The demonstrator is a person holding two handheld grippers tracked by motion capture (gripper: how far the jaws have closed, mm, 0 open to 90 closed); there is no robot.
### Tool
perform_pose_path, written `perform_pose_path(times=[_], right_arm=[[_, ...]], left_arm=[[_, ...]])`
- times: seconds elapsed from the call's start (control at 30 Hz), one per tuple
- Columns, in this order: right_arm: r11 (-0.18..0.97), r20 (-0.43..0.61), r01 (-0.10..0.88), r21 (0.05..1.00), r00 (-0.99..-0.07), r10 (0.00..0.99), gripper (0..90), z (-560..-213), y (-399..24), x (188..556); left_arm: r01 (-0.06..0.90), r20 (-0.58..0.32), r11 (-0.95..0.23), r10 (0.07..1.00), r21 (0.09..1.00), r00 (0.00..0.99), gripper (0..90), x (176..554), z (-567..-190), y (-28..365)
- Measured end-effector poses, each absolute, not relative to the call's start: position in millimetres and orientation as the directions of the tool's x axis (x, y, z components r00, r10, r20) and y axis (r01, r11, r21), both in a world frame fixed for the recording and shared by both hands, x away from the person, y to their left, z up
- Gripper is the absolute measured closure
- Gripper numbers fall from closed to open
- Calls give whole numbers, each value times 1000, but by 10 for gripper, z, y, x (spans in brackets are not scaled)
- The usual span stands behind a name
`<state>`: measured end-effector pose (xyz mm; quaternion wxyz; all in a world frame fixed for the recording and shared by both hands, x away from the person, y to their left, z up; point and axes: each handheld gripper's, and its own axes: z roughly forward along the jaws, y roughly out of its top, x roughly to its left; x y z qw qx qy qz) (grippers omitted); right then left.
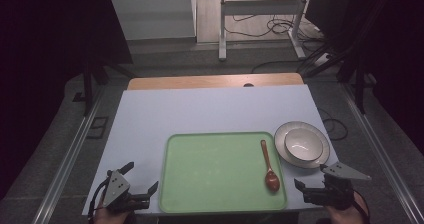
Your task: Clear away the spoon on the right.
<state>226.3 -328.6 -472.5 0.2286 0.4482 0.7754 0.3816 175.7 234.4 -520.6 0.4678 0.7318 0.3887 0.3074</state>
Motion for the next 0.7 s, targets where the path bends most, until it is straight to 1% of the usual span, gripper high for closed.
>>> perform_pose_path(times=[0.43,0.57,0.7], right_arm=[[266,18,561,784,-449,893,0,-4850,-3446,2174],[259,38,583,770,-447,894,0,-4882,-3468,2187],[260,45,579,773,-458,888,0,-4884,-3463,2192]], left_arm=[[284,79,-251,860,925,504,17,1757,-5206,2351],[284,79,-251,860,925,505,17,1757,-5206,2352],[285,80,-253,860,925,504,17,1761,-5206,2348]])
